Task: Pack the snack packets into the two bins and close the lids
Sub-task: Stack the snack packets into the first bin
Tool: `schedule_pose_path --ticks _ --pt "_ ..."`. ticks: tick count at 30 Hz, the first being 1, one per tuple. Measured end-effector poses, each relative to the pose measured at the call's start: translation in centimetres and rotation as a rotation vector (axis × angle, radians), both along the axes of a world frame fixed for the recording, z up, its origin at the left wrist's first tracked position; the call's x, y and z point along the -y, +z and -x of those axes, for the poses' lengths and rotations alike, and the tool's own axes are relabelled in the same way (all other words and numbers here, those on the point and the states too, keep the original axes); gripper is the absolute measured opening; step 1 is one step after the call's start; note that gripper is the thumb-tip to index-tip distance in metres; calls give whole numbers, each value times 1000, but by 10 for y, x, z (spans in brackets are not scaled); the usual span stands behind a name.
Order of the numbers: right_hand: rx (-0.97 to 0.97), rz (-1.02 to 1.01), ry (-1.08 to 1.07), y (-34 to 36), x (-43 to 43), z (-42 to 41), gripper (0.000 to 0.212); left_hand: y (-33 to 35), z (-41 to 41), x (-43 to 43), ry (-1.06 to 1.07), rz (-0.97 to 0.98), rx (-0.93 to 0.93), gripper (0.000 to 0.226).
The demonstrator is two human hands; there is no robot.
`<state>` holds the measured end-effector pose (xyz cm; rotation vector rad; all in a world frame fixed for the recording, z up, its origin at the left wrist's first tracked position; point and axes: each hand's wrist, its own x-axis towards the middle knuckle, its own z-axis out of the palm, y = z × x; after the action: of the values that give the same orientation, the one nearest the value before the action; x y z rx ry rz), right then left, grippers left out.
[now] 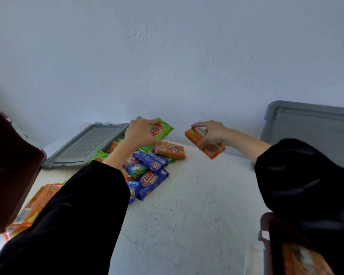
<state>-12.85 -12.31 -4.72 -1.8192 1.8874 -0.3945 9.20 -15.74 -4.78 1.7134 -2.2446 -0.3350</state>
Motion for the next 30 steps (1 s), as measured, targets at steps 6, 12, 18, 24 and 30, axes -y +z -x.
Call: schedule_pose_path --ticks 6,12,18,24,30 --pt "23 71 19 63 -109 55 73 45 63 -63 -364 37 -122 78" --pt "-151 61 37 80 -237 99 82 61 109 -147 -694 -23 -64 78" --pt "-271 -81 60 57 -336 126 90 50 152 -227 -1033 -126 3 76" --pt "-228 -206 121 21 -393 137 86 16 171 -272 -1218 -217 139 73" --pt "-297 -182 152 8 -411 131 83 -1 169 -299 -1253 -122 391 76"
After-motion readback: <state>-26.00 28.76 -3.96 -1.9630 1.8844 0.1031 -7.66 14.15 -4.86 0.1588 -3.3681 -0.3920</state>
